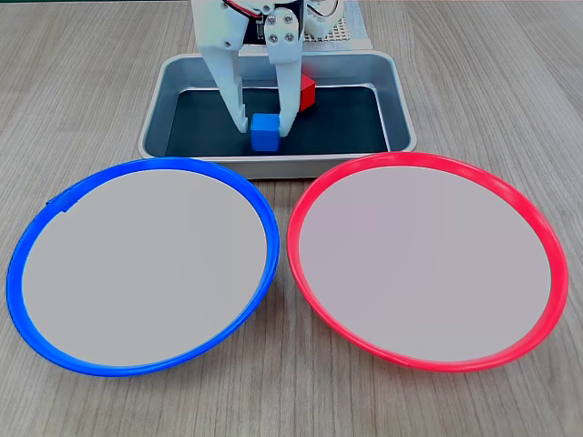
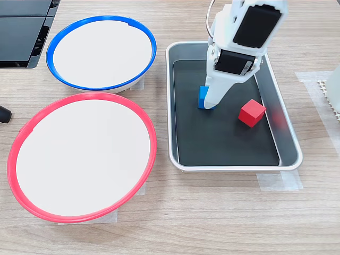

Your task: Move two blocks tray to matching dishes

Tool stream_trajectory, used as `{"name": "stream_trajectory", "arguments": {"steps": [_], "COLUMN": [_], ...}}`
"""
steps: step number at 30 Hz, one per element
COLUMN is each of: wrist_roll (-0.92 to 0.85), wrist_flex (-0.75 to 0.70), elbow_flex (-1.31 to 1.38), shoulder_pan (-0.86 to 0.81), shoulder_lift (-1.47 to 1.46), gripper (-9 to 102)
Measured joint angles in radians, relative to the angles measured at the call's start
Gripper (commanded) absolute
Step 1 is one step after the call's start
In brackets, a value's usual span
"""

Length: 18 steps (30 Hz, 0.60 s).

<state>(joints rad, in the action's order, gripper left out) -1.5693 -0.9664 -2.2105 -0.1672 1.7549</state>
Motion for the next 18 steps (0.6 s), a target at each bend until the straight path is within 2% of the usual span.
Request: {"name": "stream_trajectory", "arguments": {"steps": [5,9,13,18], "wrist_roll": [0.054,0.245,0.420,0.407], "wrist_flex": [-0.063,-0.163,-0.199,-0.146], "elbow_flex": [0.129,0.459,0.844,0.996], "shoulder_pan": [0.002,0.025,0.011,-0.034], "shoulder_lift": [-0.017,-0.115,-0.342,-0.548], "gripper": [0,0,0,0]}}
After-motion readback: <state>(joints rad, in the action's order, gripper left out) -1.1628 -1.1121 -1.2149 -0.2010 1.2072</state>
